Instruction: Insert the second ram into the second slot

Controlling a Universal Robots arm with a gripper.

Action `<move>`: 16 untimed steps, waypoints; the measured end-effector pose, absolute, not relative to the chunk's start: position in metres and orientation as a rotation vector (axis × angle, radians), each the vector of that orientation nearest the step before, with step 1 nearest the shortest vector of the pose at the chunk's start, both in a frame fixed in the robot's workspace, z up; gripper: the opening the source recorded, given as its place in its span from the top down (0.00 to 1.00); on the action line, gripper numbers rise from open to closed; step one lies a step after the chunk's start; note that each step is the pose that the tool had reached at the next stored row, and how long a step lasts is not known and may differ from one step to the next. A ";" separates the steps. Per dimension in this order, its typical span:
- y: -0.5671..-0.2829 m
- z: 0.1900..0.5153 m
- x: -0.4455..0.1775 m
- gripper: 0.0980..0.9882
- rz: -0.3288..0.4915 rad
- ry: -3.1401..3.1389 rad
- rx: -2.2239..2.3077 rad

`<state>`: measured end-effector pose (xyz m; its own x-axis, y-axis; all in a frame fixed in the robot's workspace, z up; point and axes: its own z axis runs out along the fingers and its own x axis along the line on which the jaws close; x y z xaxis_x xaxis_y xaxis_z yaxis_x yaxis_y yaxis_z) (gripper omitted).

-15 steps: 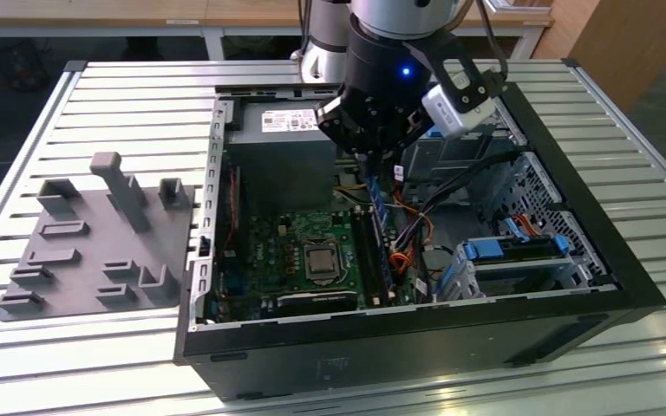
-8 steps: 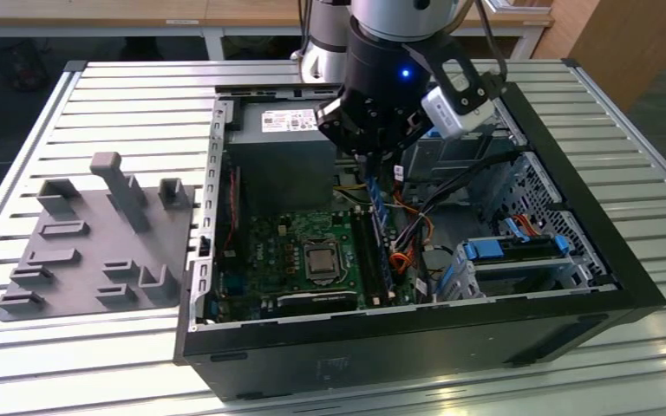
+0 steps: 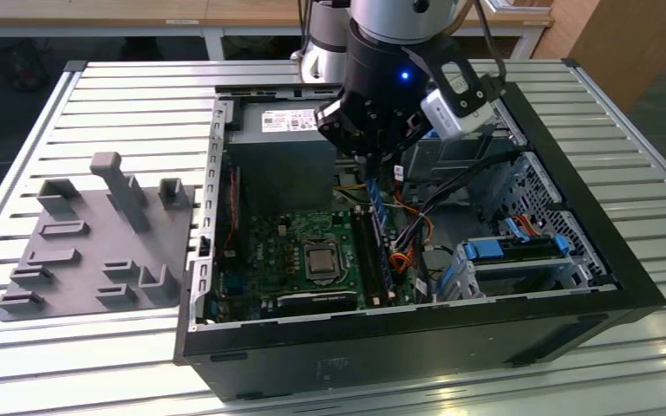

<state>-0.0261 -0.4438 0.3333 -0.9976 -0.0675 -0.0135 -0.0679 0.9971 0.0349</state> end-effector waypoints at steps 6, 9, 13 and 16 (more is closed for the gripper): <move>-0.444 0.332 -0.026 0.96 0.055 3.128 -0.106; -0.444 0.331 -0.026 0.96 0.055 3.128 -0.106; -0.444 0.330 -0.026 0.96 0.055 3.128 -0.106; -0.444 0.329 -0.026 0.96 0.055 3.128 -0.106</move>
<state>-0.0261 -0.4438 0.3288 -0.9976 -0.0676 -0.0123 -0.0679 0.9971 0.0349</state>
